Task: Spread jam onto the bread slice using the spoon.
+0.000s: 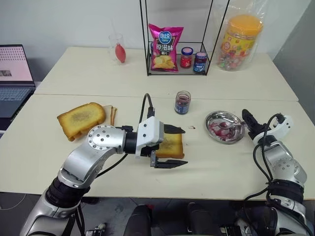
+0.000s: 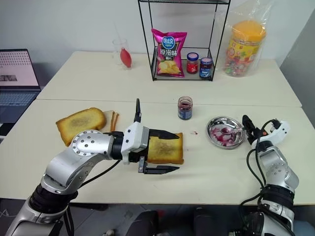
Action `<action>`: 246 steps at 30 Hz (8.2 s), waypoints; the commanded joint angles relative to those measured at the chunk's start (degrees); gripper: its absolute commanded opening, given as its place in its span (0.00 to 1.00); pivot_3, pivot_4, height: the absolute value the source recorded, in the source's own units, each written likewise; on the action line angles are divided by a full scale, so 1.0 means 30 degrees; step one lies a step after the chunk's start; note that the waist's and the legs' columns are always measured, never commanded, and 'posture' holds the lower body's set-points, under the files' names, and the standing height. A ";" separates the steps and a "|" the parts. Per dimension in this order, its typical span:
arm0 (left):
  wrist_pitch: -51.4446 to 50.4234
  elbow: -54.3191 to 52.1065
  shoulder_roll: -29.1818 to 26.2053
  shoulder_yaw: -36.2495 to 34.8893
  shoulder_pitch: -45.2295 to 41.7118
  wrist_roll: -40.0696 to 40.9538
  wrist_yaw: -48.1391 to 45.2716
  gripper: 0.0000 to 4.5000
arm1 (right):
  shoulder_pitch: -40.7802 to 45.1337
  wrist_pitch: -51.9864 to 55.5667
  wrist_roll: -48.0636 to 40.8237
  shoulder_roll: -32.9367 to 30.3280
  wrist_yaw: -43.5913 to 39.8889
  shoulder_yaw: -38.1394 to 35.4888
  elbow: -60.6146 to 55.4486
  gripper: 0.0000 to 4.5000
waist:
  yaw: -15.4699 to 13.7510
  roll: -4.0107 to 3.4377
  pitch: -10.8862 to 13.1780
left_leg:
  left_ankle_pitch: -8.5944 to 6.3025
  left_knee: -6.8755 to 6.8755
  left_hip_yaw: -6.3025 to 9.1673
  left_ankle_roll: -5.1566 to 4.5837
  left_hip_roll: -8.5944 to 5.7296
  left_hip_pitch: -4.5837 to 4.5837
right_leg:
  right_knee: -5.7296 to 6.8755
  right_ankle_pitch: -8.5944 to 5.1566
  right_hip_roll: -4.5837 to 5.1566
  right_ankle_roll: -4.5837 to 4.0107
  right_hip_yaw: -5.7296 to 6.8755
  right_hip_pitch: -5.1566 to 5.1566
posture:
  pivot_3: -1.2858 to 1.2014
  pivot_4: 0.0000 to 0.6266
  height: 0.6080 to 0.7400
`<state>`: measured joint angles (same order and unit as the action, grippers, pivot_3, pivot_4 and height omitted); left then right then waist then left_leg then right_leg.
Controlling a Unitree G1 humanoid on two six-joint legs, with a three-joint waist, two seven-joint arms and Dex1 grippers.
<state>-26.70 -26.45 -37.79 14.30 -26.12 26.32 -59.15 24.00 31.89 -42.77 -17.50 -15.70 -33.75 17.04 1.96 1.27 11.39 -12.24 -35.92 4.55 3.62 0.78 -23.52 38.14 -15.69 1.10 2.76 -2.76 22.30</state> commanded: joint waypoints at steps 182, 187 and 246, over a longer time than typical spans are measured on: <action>0.2638 0.0507 -0.3114 -0.8987 1.1431 -0.1238 0.1222 1.00 | 0.3897 0.8580 -0.1048 0.5734 0.2294 0.9751 -0.8910 0.01 | 0.0379 -0.0119 0.0021 | 0.0032 -0.0008 -0.0008 -0.0037 0.0043 -0.0122 | 0.0296 -0.0052 -0.0021 -0.0108 0.0008 0.0304 | 0.52 0.24 1.00; 0.2953 0.0602 -0.2905 -0.8475 1.1104 -0.1387 0.1289 1.00 | 0.3057 0.7388 0.0318 0.5599 0.1587 1.1182 -0.8904 0.01 | 0.0389 -0.0116 0.0020 | 0.0031 0.0000 -0.0010 -0.0036 0.0043 -0.0124 | 0.0291 -0.0053 -0.0021 -0.0108 0.0007 0.0306 | 0.52 0.24 1.00; 0.3394 0.1332 -0.2245 -0.6844 0.9177 -0.1267 0.1037 1.00 | 0.1919 1.0013 -0.4478 0.8595 0.6656 0.5720 -0.8308 0.01 | 0.0462 -0.0097 0.0008 | 0.0033 -0.0011 -0.0001 -0.0038 0.0057 -0.0115 | 0.0306 -0.0050 -0.0042 -0.0107 0.0010 0.0296 | 0.52 0.24 1.00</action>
<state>-16.91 -21.24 -44.25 -5.93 1.76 21.77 -55.72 28.54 63.86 -56.38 7.50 4.14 -18.01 -8.23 3.34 0.97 11.41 -12.14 -35.96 4.55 3.50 0.98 -23.86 39.06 -15.84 0.95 2.43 -2.73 23.19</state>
